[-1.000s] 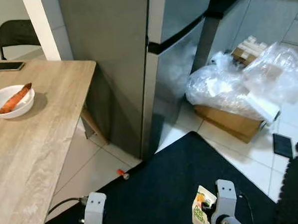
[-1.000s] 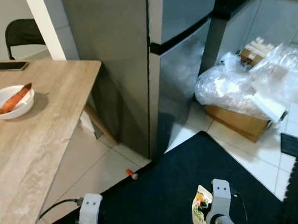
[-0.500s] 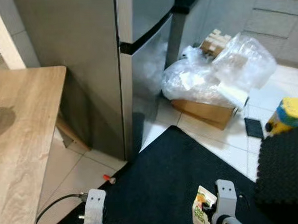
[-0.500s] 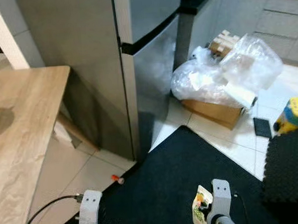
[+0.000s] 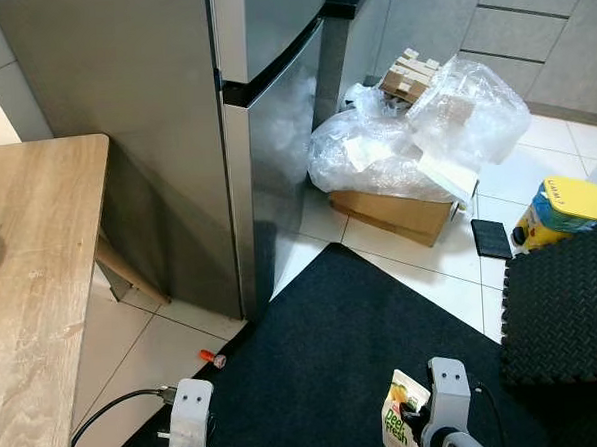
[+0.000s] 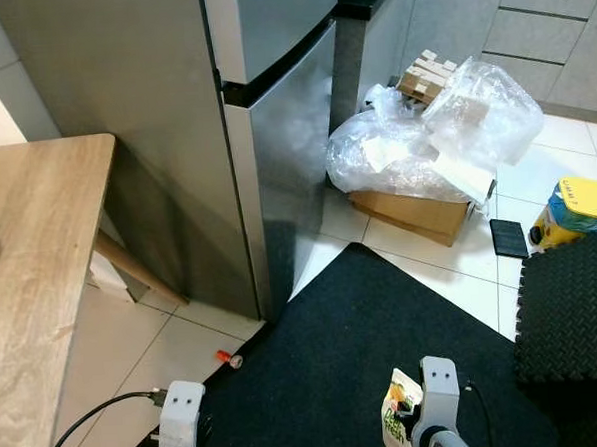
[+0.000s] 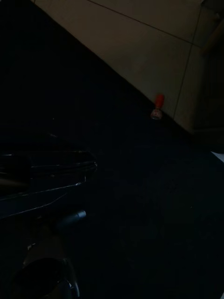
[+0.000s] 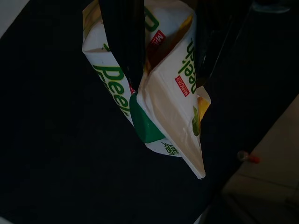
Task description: Restocking fridge
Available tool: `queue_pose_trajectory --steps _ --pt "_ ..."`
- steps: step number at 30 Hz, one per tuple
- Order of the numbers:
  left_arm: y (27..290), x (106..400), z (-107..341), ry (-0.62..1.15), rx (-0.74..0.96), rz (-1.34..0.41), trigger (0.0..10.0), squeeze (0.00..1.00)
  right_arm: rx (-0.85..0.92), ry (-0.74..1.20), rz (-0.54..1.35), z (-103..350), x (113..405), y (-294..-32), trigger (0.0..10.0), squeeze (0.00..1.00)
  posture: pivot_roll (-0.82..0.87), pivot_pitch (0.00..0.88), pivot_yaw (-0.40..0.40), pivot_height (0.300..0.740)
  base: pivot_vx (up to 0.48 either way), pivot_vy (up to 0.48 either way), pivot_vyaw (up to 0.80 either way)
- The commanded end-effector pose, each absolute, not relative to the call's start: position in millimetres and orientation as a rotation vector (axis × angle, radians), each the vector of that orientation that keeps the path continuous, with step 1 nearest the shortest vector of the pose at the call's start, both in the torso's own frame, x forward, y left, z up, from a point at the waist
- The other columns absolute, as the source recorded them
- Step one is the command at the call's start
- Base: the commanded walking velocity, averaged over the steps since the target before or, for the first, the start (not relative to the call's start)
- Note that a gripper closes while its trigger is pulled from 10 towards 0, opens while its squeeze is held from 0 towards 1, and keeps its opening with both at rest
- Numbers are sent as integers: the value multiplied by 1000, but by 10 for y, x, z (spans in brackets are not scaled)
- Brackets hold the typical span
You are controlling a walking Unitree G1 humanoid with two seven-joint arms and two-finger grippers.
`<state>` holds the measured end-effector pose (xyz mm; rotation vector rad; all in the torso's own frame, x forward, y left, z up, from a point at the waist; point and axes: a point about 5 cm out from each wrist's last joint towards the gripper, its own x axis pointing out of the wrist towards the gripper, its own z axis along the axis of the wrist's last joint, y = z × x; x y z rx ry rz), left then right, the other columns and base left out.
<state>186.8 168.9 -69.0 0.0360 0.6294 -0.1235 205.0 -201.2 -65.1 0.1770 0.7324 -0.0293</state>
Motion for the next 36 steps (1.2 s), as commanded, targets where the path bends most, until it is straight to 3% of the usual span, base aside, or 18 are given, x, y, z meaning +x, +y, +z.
queue_pose_trajectory --steps 1,16,36 --pt "1640 1835 -705 629 21 -123 10000 0 167 734 -39 -659 2021 -2046 10000 0 -73 72 -40 740 0 -266 0" --pt "1616 1868 -693 625 12 -122 10000 0 157 739 -34 -665 2011 -2044 10000 0 -76 66 -37 740 0 -351 0" --pt "1657 1853 -695 623 7 -97 10000 0 144 737 -18 -657 2026 -2037 10000 0 -77 56 -39 740 0 -50 0"
